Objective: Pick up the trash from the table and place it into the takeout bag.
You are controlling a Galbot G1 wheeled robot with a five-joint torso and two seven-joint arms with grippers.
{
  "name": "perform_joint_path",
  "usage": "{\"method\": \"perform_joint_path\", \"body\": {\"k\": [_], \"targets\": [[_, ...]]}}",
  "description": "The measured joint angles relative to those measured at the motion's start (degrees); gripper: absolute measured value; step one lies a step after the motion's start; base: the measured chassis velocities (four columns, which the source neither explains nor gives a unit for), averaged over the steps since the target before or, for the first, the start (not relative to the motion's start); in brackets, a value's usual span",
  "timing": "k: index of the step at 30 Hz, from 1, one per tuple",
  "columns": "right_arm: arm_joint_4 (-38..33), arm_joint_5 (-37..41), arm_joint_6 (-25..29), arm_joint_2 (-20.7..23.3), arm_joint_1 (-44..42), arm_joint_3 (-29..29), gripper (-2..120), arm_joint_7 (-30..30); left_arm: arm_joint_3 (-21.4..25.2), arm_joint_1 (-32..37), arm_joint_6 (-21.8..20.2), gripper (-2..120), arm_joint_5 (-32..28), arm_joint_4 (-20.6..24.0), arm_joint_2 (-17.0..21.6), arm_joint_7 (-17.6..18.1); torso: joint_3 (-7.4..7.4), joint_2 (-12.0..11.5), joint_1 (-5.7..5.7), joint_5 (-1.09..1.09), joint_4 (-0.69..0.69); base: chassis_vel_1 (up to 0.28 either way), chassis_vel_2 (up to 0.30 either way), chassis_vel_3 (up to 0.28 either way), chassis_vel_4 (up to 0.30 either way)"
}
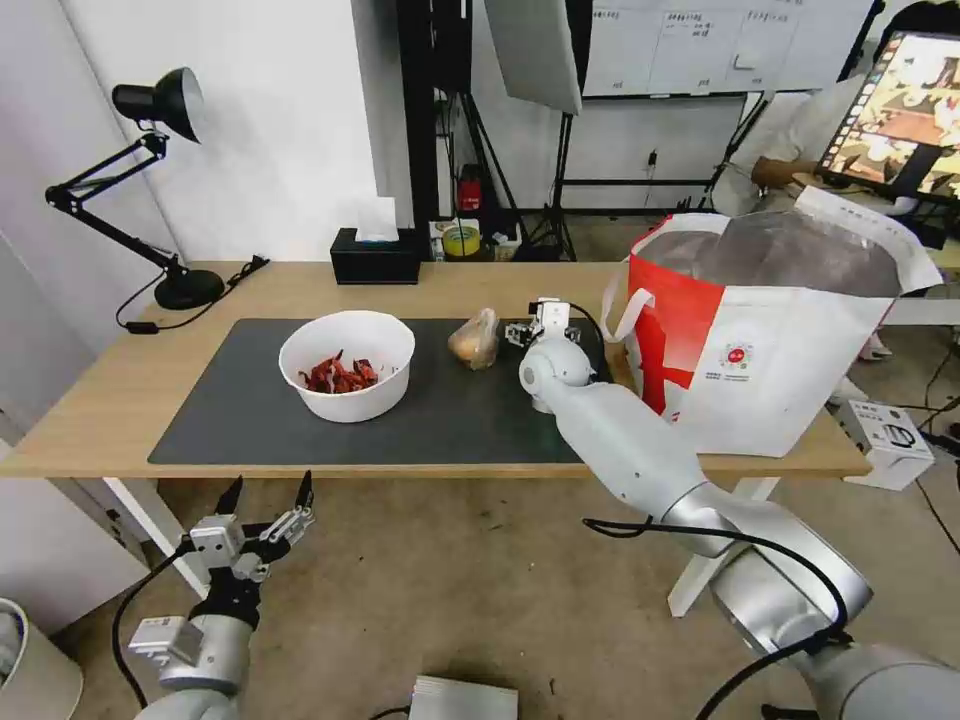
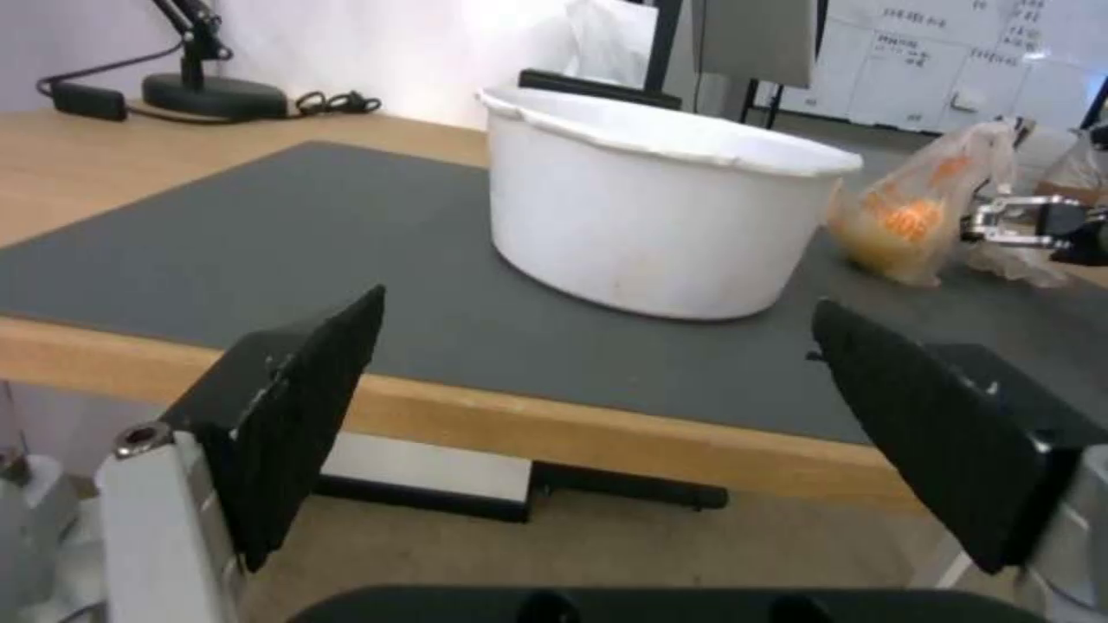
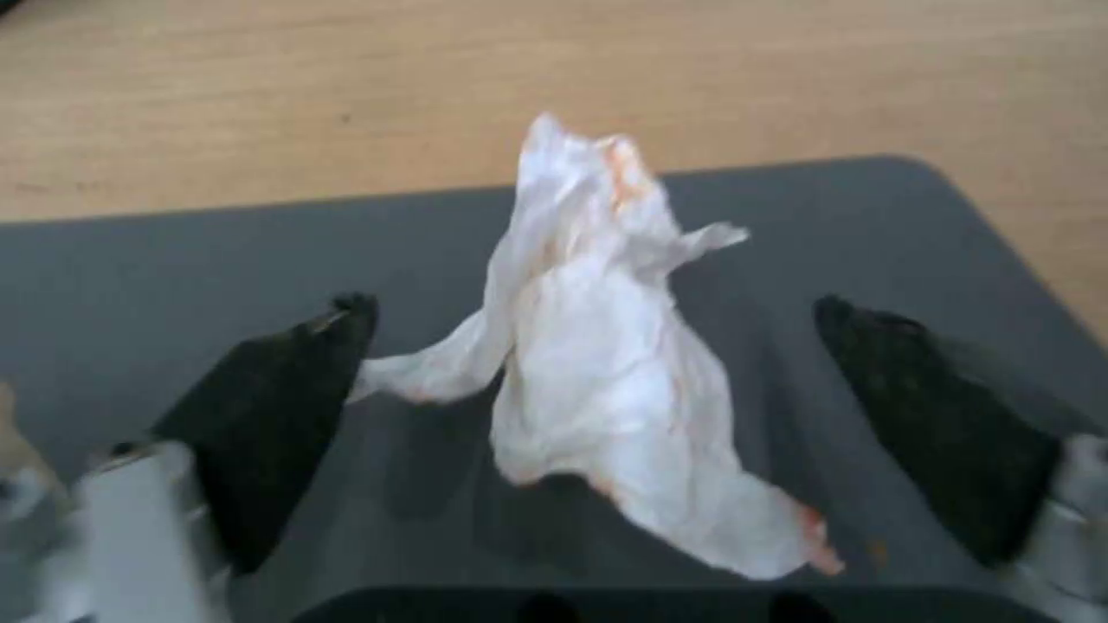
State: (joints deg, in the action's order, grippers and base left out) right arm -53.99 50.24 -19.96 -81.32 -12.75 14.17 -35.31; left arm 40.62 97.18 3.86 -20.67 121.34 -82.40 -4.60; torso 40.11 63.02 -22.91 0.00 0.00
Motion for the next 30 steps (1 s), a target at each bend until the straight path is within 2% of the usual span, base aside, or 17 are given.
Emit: {"method": "perform_joint_path", "body": {"k": [2,6,7,8,10,11,14,15,19,20,22,24,25,30], "targets": [[0.5,0.1,-0.6,-0.5,0.1,-0.1,84,0.0,-0.2,-0.2,0.0,100,0.1,-0.2,-0.1,0.0,0.0,0.0,0.0,0.0,0.0,0.0,0.0,0.0,0.0],[0.9,0.4,-0.9,-0.9,0.1,-0.5,72,0.0,-0.4,-0.4,0.0,100,0.3,-0.3,-0.3,0.0,0.0,0.0,0.0,0.0,0.0,0.0,0.0,0.0,0.0],[1.0,0.4,-0.9,-1.0,0.0,-0.7,64,0.0,-0.4,-0.5,0.0,100,0.3,-0.4,-0.4,0.0,0.0,0.0,0.0,0.0,0.0,0.0,0.0,0.0,0.0],[1.0,0.4,-0.9,-1.0,0.0,-0.7,64,0.0,-0.4,-0.5,0.0,100,0.3,-0.4,-0.4,0.0,0.0,0.0,0.0,0.0,0.0,0.0,0.0,0.0,0.0],[0.9,0.4,-0.9,-1.0,-0.3,-0.8,54,0.1,-0.4,-0.4,0.1,100,0.3,-0.6,-0.4,-0.1,0.0,0.0,0.0,0.0,0.0,0.0,0.0,0.0,0.0],[0.9,0.4,-0.9,-1.0,-0.3,-0.8,54,0.1,-0.4,-0.4,0.1,100,0.3,-0.6,-0.4,-0.1,0.0,0.0,0.0,0.0,0.0,0.0,0.0,0.0,0.0],[0.2,0.4,-0.8,-0.7,-0.8,-0.8,40,0.1,-0.4,-0.3,0.3,100,0.4,-0.8,-0.7,-0.2,0.0,0.0,0.0,0.0,0.0,0.0,0.0,0.0,0.0],[0.2,0.4,-0.8,-0.7,-0.8,-0.8,40,0.1,-0.4,-0.3,0.3,100,0.4,-0.8,-0.7,-0.2,0.0,0.0,0.0,0.0,0.0,0.0,0.0,0.0,0.0],[-0.2,0.4,-0.1,-0.4,-1.0,-0.9,21,-0.2,-0.9,-0.3,0.4,100,0.8,-1.1,-0.9,-0.2,0.0,0.0,0.0,0.0,0.0,0.0,0.0,0.0,0.0],[-0.2,0.4,-0.1,-0.4,-1.0,-0.9,21,-0.2,-0.9,-0.3,0.4,100,0.8,-1.1,-0.9,-0.2,0.0,0.0,0.0,0.0,0.0,0.0,0.0,0.0,0.0],[-0.6,0.3,0.4,-0.2,-1.2,-0.9,11,-0.2,-1.0,-0.4,0.4,100,0.9,-1.1,-0.9,-0.2,0.0,0.0,0.0,0.0,0.0,0.0,0.0,0.0,0.0],[-0.8,0.3,0.5,-0.1,-1.2,-0.9,8,-0.2,-1.1,-0.4,0.4,100,0.9,-1.2,-0.9,-0.2,0.0,0.0,0.0,0.0,0.0,0.0,0.0,0.0,0.0],[-1.2,0.3,0.9,0.2,-1.4,-1.0,2,-0.3,-1.2,-0.4,0.4,100,1.0,-1.2,-0.9,-0.2,0.0,0.0,0.0,0.0,0.0,0.0,0.0,0.0,0.0],[-5.1,0.4,1.5,2.0,-2.9,-0.8,0,-0.4,-1.3,-0.5,0.4,100,1.0,-1.4,-0.6,-0.2,0.0,0.0,0.0,0.0,0.0,0.0,0.0,0.0,0.0]]}}
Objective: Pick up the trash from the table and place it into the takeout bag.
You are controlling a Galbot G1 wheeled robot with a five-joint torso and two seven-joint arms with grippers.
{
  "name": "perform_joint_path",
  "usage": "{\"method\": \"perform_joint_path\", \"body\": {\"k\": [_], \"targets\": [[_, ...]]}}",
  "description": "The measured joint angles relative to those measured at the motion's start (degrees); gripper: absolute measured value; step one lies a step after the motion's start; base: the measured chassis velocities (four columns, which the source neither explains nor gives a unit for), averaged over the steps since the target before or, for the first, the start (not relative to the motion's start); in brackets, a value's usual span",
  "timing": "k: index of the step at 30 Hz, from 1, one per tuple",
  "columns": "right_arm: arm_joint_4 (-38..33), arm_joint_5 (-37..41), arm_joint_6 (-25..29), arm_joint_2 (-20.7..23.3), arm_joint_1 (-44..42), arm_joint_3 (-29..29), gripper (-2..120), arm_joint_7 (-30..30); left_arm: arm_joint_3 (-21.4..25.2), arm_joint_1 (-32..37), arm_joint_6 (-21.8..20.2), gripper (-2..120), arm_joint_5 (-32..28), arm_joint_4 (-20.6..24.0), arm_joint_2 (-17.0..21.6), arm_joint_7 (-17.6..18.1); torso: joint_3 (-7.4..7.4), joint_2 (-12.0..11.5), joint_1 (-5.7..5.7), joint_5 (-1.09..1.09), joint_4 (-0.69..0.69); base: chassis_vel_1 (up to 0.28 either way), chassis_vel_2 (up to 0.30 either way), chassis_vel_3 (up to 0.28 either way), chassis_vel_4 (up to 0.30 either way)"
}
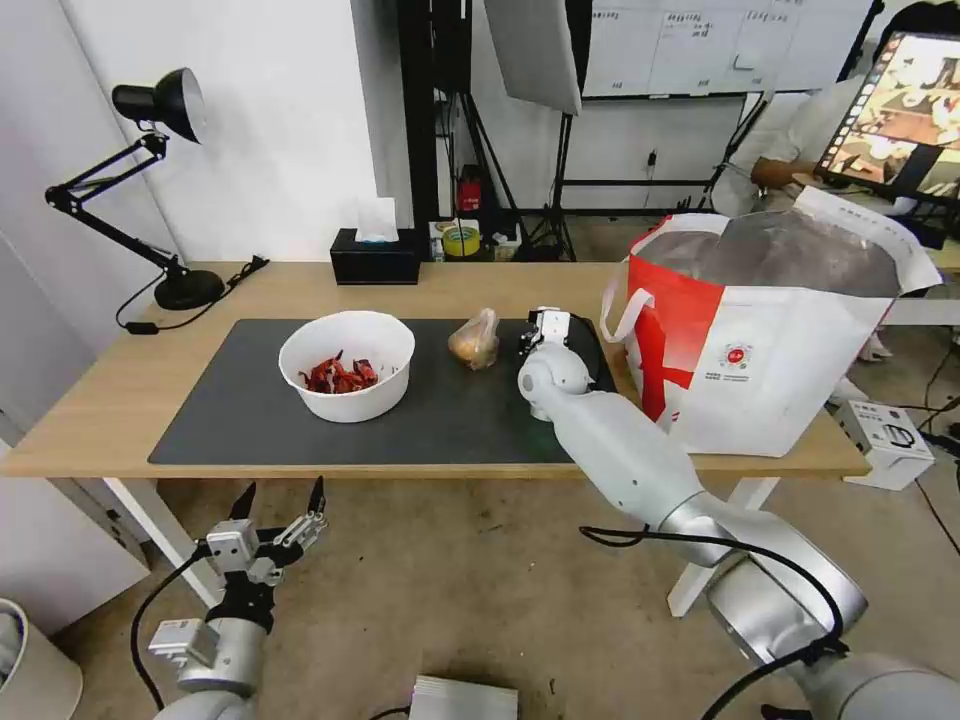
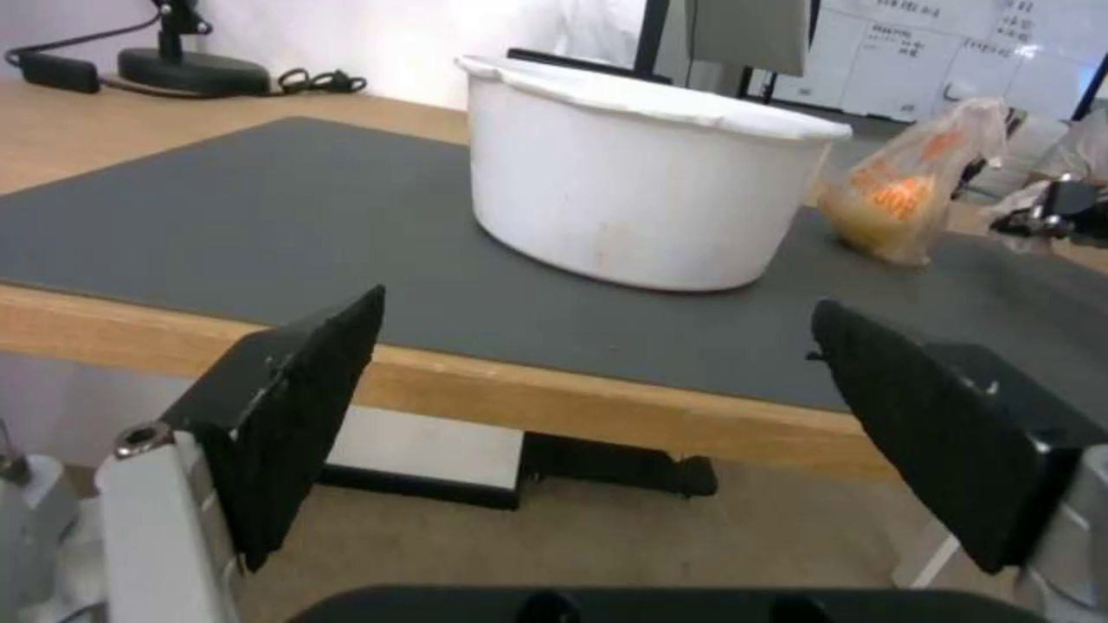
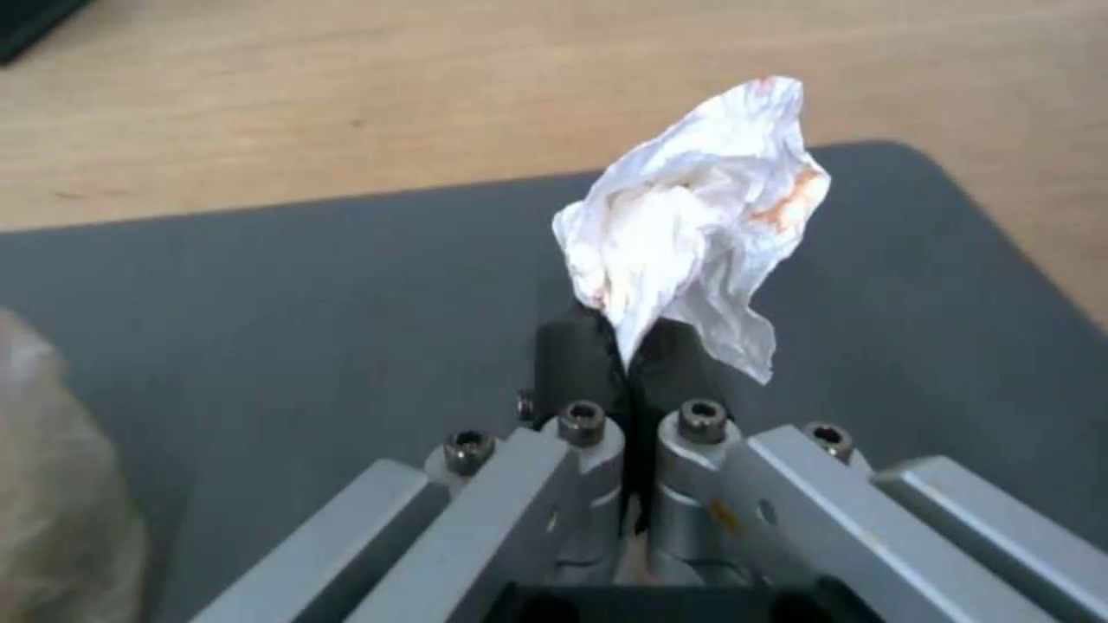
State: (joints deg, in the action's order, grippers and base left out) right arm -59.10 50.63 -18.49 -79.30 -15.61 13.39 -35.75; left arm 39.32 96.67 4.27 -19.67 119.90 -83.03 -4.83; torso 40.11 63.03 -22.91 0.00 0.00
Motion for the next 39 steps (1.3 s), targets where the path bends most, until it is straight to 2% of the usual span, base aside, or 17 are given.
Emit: {"method": "perform_joint_path", "body": {"k": [8,11,12,15,17,20,21,23,24,26,28,31,37,39], "targets": [[-8.5,1.6,0.8,4.5,-2.8,1.5,0,0.2,0.6,-0.2,-0.2,100,-0.9,-0.1,0.5,0.1,0.0,0.0,0.0,0.0,0.0,0.0,0.0,0.0,0.0],[-15.6,2.6,1.4,8.4,-5.1,2.9,0,0.8,1.0,-0.3,-0.3,100,-1.5,-0.1,1.1,0.2,0.0,0.0,0.0,0.0,0.0,0.0,0.0,0.0,0.0],[-15.6,2.6,1.4,8.4,-5.1,2.9,0,0.8,1.0,-0.3,-0.3,100,-1.5,-0.1,1.1,0.2,0.0,0.0,0.0,0.0,0.0,0.0,0.0,0.0,0.0],[-22.6,2.4,3.1,12.5,-7.9,3.3,0,4.1,1.3,-0.3,-0.4,100,-1.8,-0.1,1.5,0.2,0.0,0.0,0.0,-0.01,0.01,0.0,0.0,0.0,0.0],[-24.2,1.6,4.0,13.7,-8.8,3.2,0,5.3,1.3,-0.3,-0.4,100,-1.8,-0.1,1.6,0.2,0.0,0.0,0.0,-0.01,0.0,0.0,0.0,0.0,0.0],[-29.7,-0.2,8.2,18.7,-12.5,2.5,0,11.1,1.0,-1.3,-0.9,100,-2.2,-0.1,2.7,0.3,0.0,0.0,0.0,-0.01,0.0,0.0,0.0,0.0,0.0],[-29.7,-0.2,8.2,18.7,-12.5,2.5,0,11.1,1.0,-1.3,-0.9,100,-2.2,-0.1,2.7,0.3,0.0,0.0,0.0,-0.01,0.0,0.0,0.0,0.0,0.0],[-33.1,-2.9,11.4,22.1,-15.2,2.2,0,14.3,0.8,-2.1,-1.5,100,-2.7,-0.1,3.5,0.3,0.0,0.0,0.0,-0.01,-0.01,0.0,0.0,0.0,0.0],[-33.1,-2.9,11.4,22.1,-15.2,2.2,0,14.3,0.8,-2.1,-1.5,100,-2.7,-0.1,3.5,0.3,0.0,0.0,0.0,-0.01,-0.01,0.0,0.0,0.0,0.0],[-36.7,-5.5,13.6,24.9,-18.6,1.0,0,16.7,0.5,-2.7,-1.7,100,-2.8,-0.1,4.2,0.4,0.0,0.0,0.0,-0.01,-0.01,0.0,0.0,0.0,0.0],[-36.9,-5.6,13.7,25.1,-18.8,0.9,0,16.7,0.4,-2.8,-1.7,100,-2.8,-0.1,4.3,0.4,0.0,0.0,0.0,-0.01,-0.01,0.0,0.0,0.0,0.0],[-41.9,-7.1,15.8,28.0,-25.1,-2.5,0,18.8,-0.2,-3.2,-1.9,100,-2.8,-0.2,4.6,0.5,0.0,0.0,0.0,-0.01,0.02,0.0,0.0,0.0,0.0],[-46.4,-11.6,20.0,32.1,-34.0,-8.1,0,24.1,-0.7,-3.6,-2.1,100,-2.8,-0.3,5.2,0.5,-0.01,0.0,0.0,-0.03,-0.01,0.0,0.0,0.0,0.0],[-50.8,-14.3,24.0,35.3,-41.8,-15.1,0,28.6,-0.9,-4.2,-2.4,100,-2.8,-0.6,6.1,0.6,-0.01,0.0,0.0,-0.01,0.0,0.0,0.0,0.0,0.0]]}}
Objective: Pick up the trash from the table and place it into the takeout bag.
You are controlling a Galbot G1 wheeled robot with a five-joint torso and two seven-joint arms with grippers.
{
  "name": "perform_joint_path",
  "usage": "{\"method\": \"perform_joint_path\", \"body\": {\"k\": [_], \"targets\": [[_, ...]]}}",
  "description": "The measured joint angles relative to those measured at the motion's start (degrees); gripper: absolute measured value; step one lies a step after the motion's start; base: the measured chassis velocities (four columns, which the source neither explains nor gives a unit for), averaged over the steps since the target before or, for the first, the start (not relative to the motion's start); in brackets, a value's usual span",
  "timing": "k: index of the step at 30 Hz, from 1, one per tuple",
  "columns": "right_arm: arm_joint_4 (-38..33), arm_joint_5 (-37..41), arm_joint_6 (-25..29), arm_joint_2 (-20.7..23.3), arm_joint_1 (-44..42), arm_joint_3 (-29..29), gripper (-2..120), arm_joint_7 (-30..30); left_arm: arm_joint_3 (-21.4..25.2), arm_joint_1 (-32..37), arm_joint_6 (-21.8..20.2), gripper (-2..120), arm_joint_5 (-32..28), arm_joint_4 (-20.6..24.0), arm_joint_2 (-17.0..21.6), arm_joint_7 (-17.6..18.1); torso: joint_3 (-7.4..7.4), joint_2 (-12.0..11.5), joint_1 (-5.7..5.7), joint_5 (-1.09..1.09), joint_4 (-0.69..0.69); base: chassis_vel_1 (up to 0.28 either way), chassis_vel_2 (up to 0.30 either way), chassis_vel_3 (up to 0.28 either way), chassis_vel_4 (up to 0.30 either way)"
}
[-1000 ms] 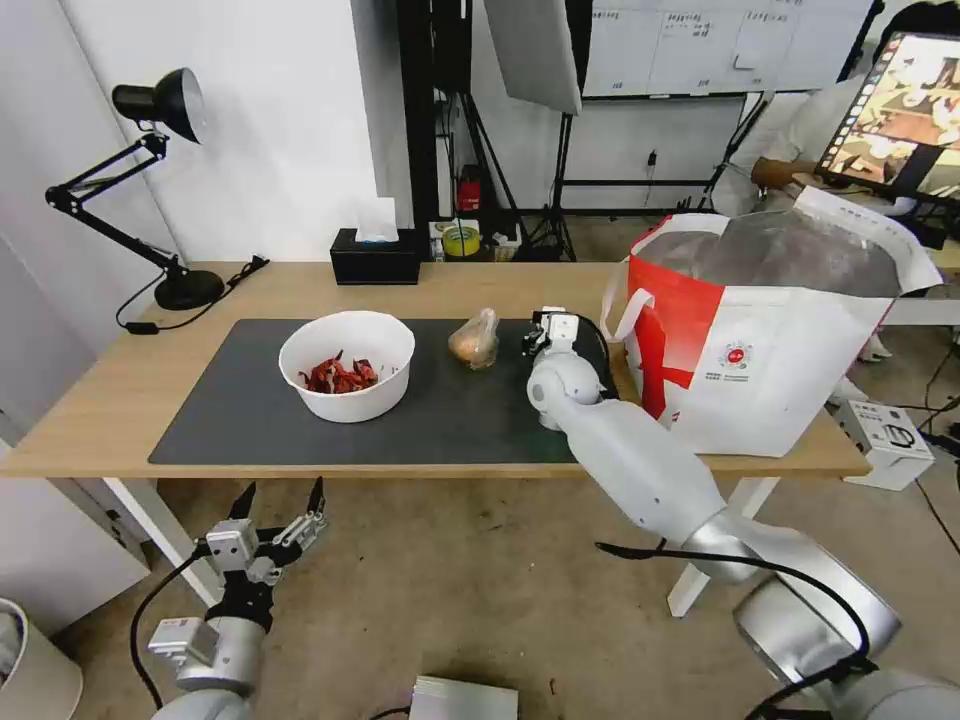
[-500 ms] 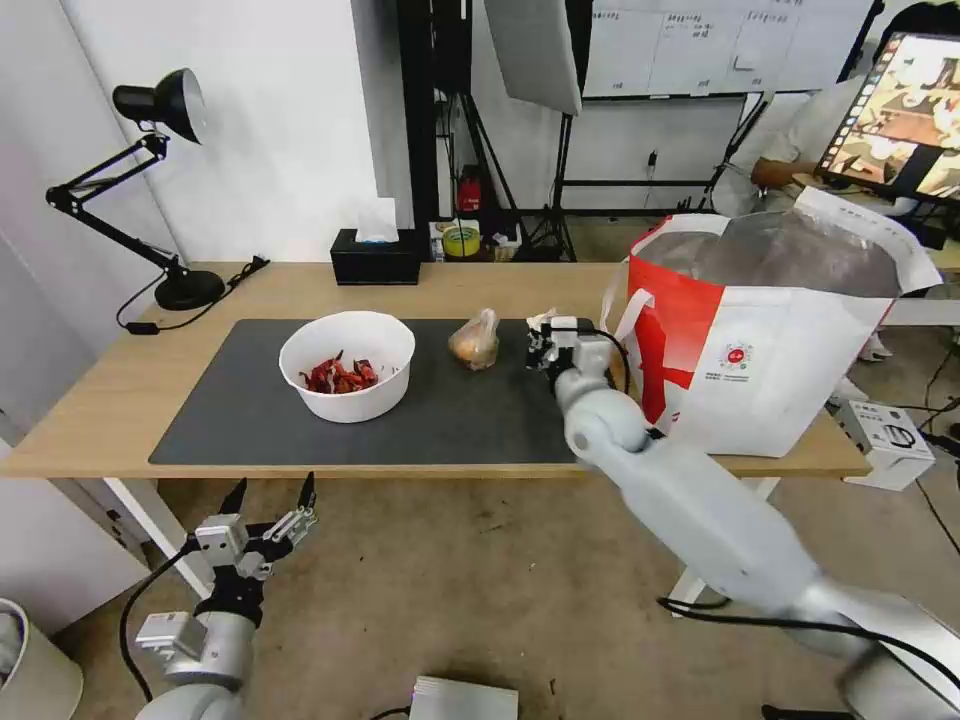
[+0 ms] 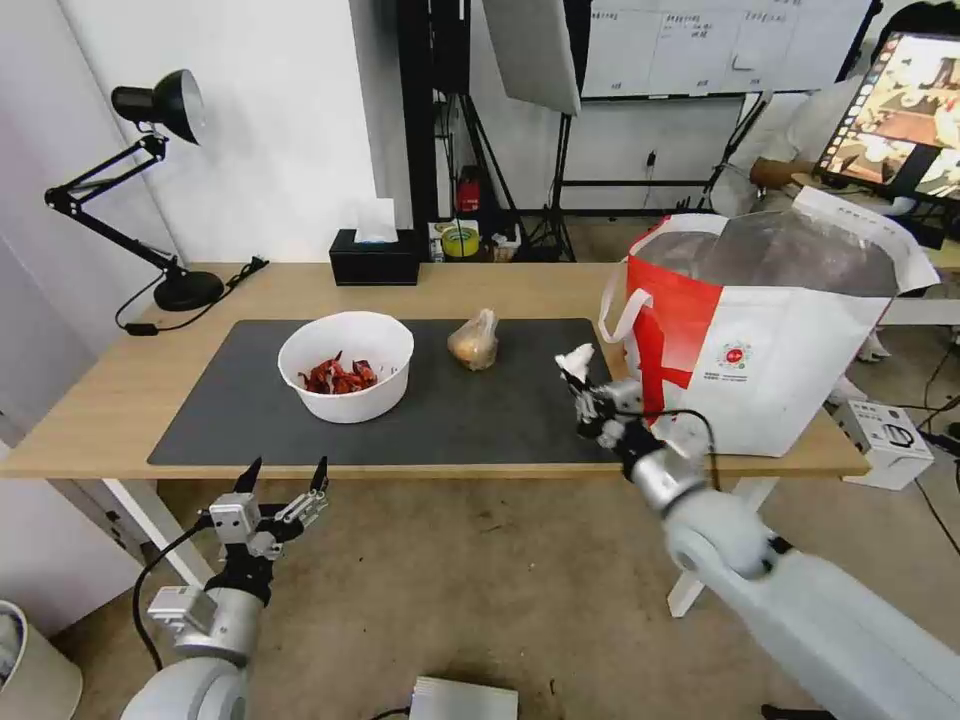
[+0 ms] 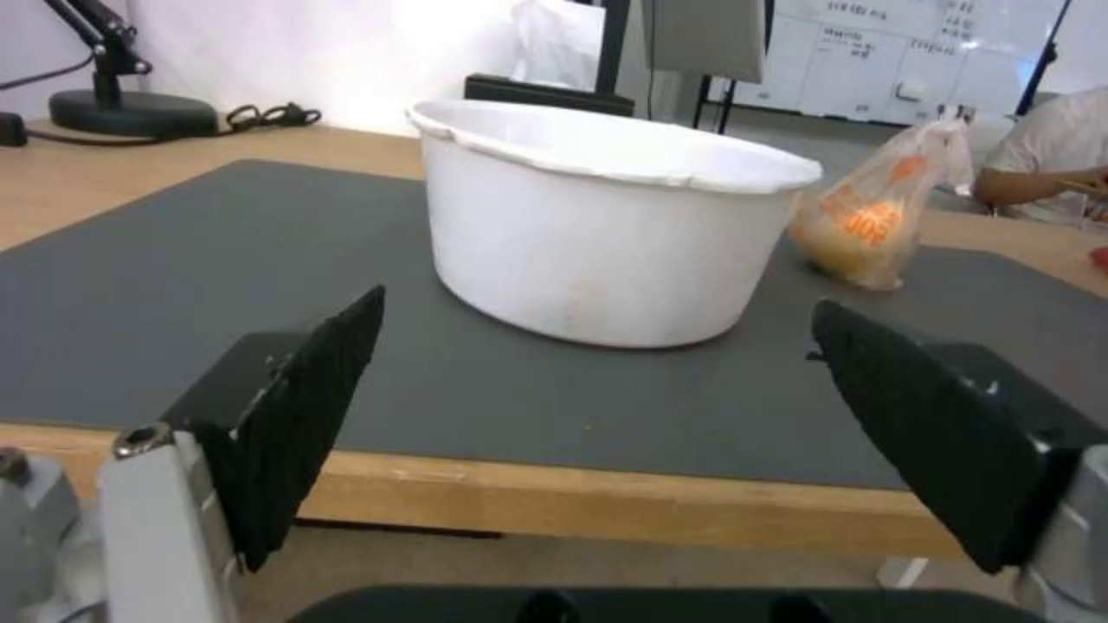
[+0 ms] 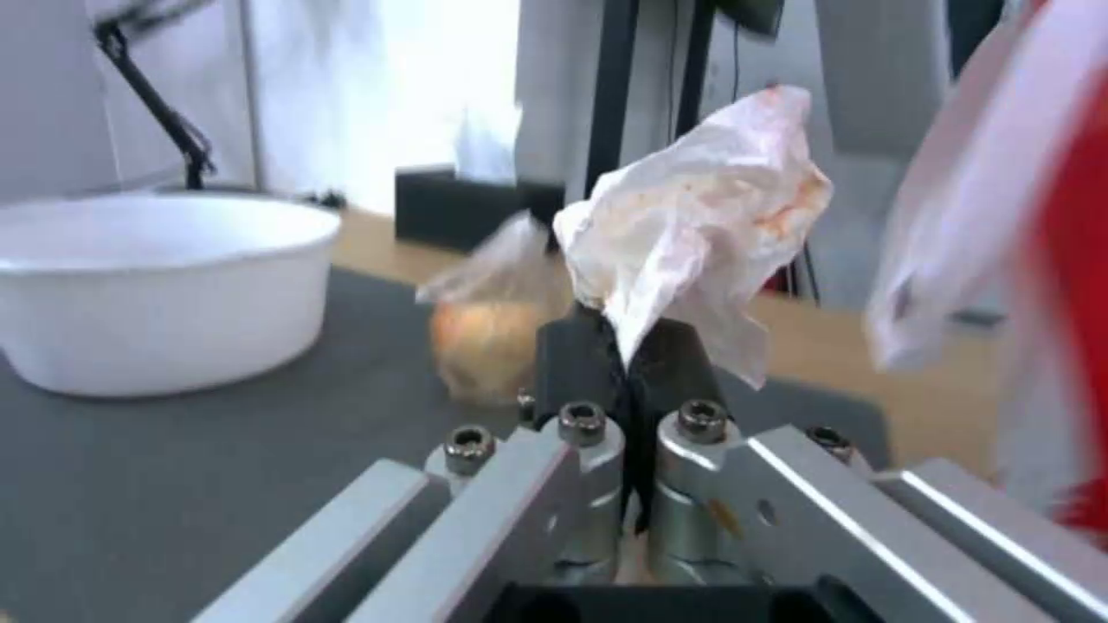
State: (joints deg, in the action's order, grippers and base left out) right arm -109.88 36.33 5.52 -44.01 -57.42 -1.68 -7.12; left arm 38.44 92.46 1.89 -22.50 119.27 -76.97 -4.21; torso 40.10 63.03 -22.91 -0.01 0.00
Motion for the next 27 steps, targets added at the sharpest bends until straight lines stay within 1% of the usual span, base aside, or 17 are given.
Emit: {"method": "perform_joint_path", "body": {"k": [1,3,4,5,8,9,12,13,16,17,18,20,21,23,25,26,27], "targets": [[0.0,0.0,0.0,0.0,0.0,0.0,0,0.0,0.0,0.0,0.0,100,0.0,0.0,0.0,0.0,0.0,0.0,0.0,0.0,0.0,0.0,0.0,0.0,0.0],[-3.5,-1.2,2.5,0.4,-8.1,-7.4,0,3.1,-0.1,-0.5,-0.1,100,0.0,-0.9,0.6,0.0,0.0,0.0,0.0,-0.01,-0.01,0.0,0.0,0.0,0.0],[-4.9,-1.2,3.4,0.4,-11.3,-10.0,0,4.3,-0.1,-0.7,-0.1,100,-0.1,-1.2,0.7,0.0,0.0,0.0,0.0,0.01,-0.01,0.0,0.0,0.0,0.0],[-4.9,-1.2,3.4,0.4,-11.3,-10.0,0,4.3,-0.1,-0.7,-0.1,100,-0.1,-1.2,0.7,0.0,0.0,0.0,0.0,0.01,-0.01,0.0,0.0,0.0,0.0],[-7.4,-0.3,6.2,0.4,-17.3,-16.8,0,8.5,-0.2,-0.9,-0.1,100,-0.2,-1.5,0.8,0.0,0.0,0.0,0.01,0.0,-0.01,0.0,0.0,0.0,0.0],[-7.4,-0.3,6.2,0.4,-17.3,-16.8,0,8.5,-0.2,-0.9,-0.1,100,-0.2,-1.5,0.8,0.0,0.0,0.0,0.01,0.0,-0.01,0.0,0.0,0.0,0.0],[-9.7,4.3,7.1,1.3,-19.4,-25.2,0,11.0,-0.7,-1.0,-0.1,100,-0.2,-1.5,0.9,0.1,0.0,0.0,0.0,0.01,-0.01,0.0,0.0,0.0,0.0],[-9.7,4.3,7.1,1.3,-19.4,-25.2,0,11.0,-0.7,-1.0,-0.1,100,-0.2,-1.5,0.9,0.1,0.0,0.0,0.0,0.01,-0.01,0.0,0.0,0.0,0.0],[-10.4,10.0,6.2,3.9,-17.0,-31.2,0,10.3,-1.1,-1.0,-0.1,100,-0.1,-1.5,1.1,0.1,0.0,0.0,0.0,0.0,0.0,0.0,0.0,0.0,0.0],[-10.0,11.9,5.8,5.0,-15.7,-32.5,0,9.8,-1.2,-1.0,-0.1,100,-0.1,-1.5,1.2,0.1,0.0,0.0,0.0,0.02,0.01,0.0,0.0,0.0,0.0],[-10.0,11.9,5.8,5.0,-15.7,-32.5,0,9.8,-1.2,-1.0,-0.1,100,-0.1,-1.5,1.2,0.1,0.0,0.0,0.0,0.02,0.01,0.0,0.0,0.0,0.0],[-8.1,16.3,4.7,8.2,-11.9,-35.0,0,8.4,-1.4,-1.0,-0.1,100,-0.1,-1.6,1.5,0.1,0.01,0.0,-0.01,0.01,0.01,0.0,0.0,0.0,0.0],[-8.1,16.3,4.7,8.2,-11.9,-35.0,0,8.4,-1.4,-1.0,-0.1,100,-0.1,-1.6,1.5,0.1,0.01,0.0,-0.01,0.01,0.01,0.0,0.0,0.0,0.0],[-5.4,19.4,3.3,11.3,-6.9,-35.6,0,6.6,-1.6,-1.0,-0.2,100,0.0,-1.6,1.5,0.1,0.01,0.0,-0.01,-0.01,0.0,0.0,0.0,0.0,0.0],[-4.3,20.3,2.6,12.3,-4.9,-35.4,0,5.7,-1.6,-1.0,-0.2,100,0.0,-1.6,1.5,0.1,0.01,0.0,-0.01,-0.01,0.0,0.0,0.0,0.0,0.0],[-2.7,21.4,0.7,13.7,-1.5,-34.5,0,3.9,-1.8,-1.0,-0.1,100,0.0,-1.6,1.5,0.1,0.01,0.0,-0.01,0.01,0.01,0.0,0.0,0.0,0.0],[-2.5,21.6,0.2,13.9,-1.0,-34.3,0,3.6,-1.8,-1.0,-0.1,100,0.0,-1.6,1.5,0.1,0.01,0.0,-0.01,0.01,0.01,0.0,0.0,0.0,0.0]]}}
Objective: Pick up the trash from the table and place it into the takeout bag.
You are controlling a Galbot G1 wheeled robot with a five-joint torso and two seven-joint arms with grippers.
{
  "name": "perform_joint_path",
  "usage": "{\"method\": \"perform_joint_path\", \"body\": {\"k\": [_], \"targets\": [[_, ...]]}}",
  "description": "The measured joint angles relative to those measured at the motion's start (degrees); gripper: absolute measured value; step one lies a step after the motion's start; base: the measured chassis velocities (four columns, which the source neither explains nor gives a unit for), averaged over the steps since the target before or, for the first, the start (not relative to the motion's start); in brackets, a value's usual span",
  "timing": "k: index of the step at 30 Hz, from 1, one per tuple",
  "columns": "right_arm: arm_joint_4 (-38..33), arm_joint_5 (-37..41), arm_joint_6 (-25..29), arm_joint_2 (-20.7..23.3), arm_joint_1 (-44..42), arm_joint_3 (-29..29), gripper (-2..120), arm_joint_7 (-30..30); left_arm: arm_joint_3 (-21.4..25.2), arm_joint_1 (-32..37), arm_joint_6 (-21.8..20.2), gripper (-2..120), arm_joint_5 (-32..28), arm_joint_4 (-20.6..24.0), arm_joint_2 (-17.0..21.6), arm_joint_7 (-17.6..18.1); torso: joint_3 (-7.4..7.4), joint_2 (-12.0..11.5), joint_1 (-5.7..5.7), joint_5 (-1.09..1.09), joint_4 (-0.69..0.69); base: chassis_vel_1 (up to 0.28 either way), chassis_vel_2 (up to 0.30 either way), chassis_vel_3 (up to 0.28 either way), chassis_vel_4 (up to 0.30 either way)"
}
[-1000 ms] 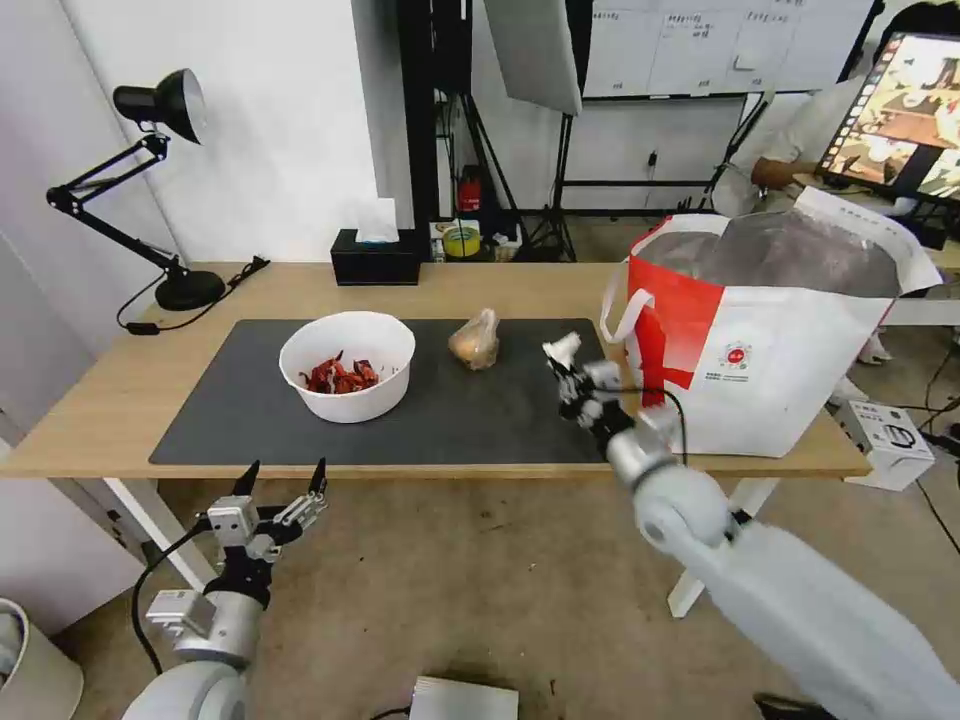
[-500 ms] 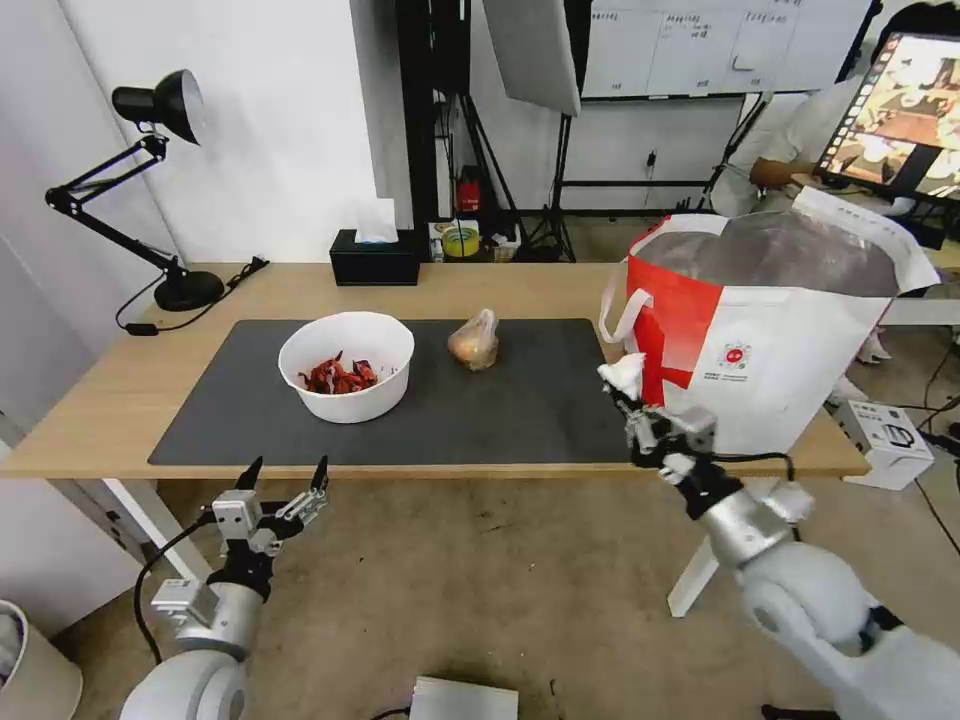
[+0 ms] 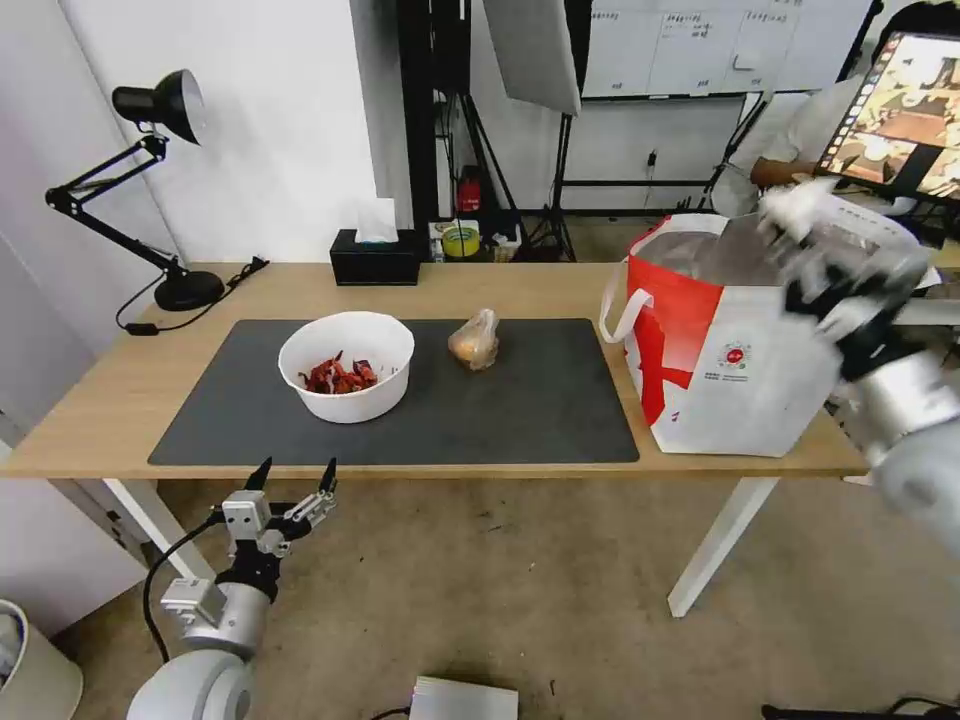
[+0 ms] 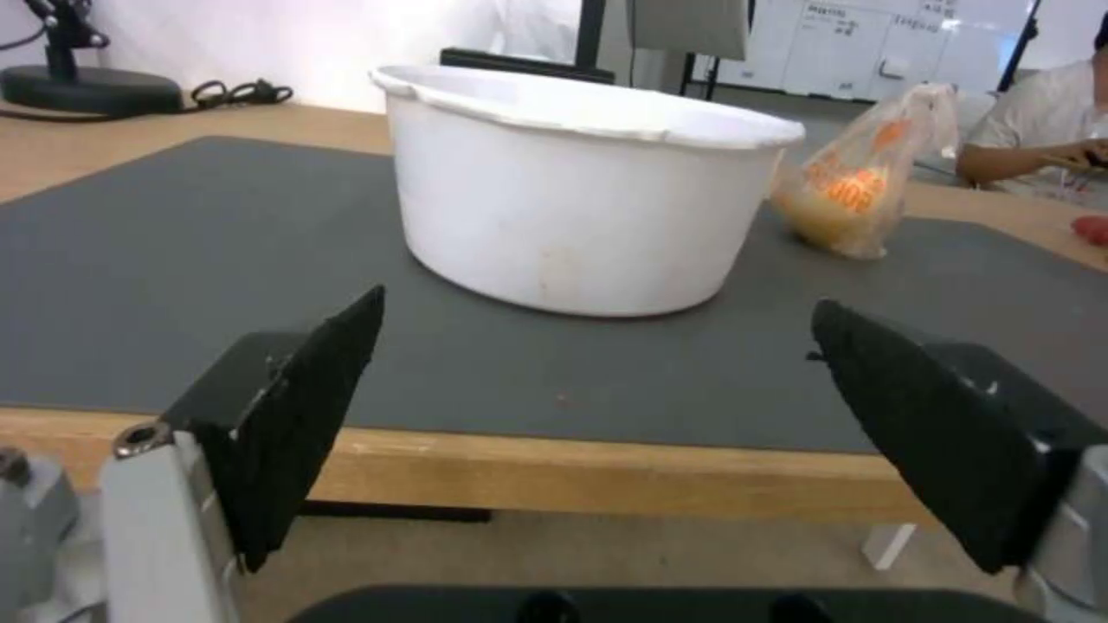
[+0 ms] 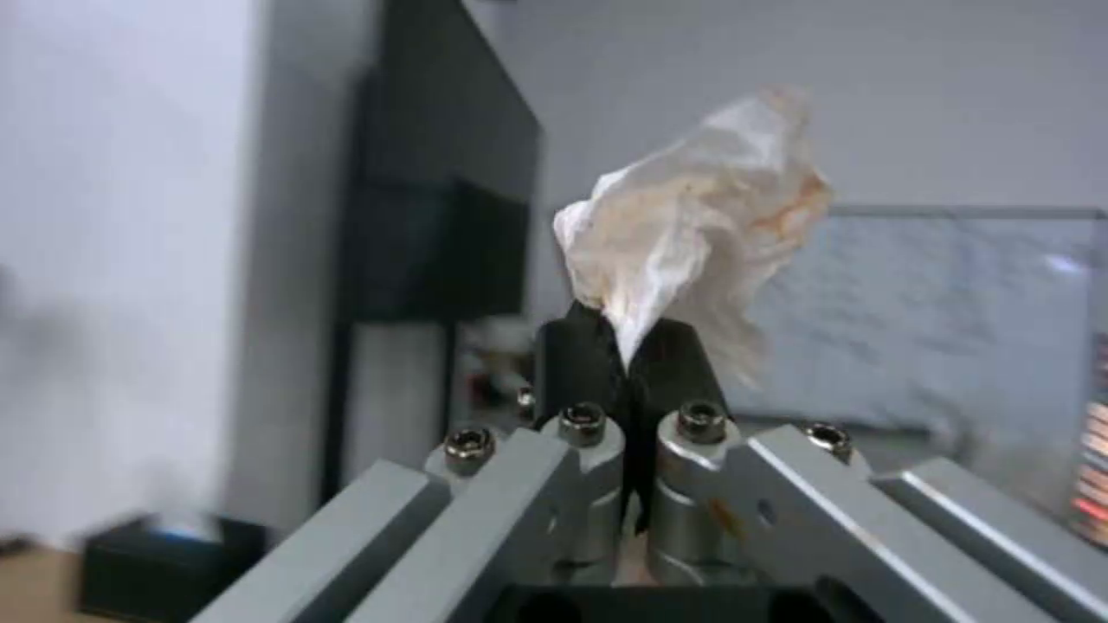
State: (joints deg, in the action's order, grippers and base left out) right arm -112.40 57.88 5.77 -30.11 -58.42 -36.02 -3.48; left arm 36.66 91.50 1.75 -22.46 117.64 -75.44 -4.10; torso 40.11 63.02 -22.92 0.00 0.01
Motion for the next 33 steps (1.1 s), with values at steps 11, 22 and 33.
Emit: {"method": "perform_joint_path", "body": {"k": [11,22,33], "targets": [[7.2,16.6,-30.1,9.3,23.8,13.8,0,-10.1,-0.4,-1.1,0.1,100,-0.4,0.1,-0.4,0.0,0.0,0.0,0.0,0.01,-0.03,0.0,0.0,0.0,0.0],[12.6,28.9,-45.9,5.6,41.3,31.8,0,-22.5,-4.4,-3.5,-4.6,100,-5.8,7.8,-1.0,4.6,0.0,0.0,-0.01,-0.02,0.0,0.0,0.0,0.0,0.0],[15.6,29.5,-46.5,2.1,41.7,33.4,7,-26.3,-5.0,-3.3,-7.2,100,-7.9,11.6,0.0,5.6,0.0,0.0,0.0,0.0,-0.01,0.0,0.0,0.0,0.0]]}}
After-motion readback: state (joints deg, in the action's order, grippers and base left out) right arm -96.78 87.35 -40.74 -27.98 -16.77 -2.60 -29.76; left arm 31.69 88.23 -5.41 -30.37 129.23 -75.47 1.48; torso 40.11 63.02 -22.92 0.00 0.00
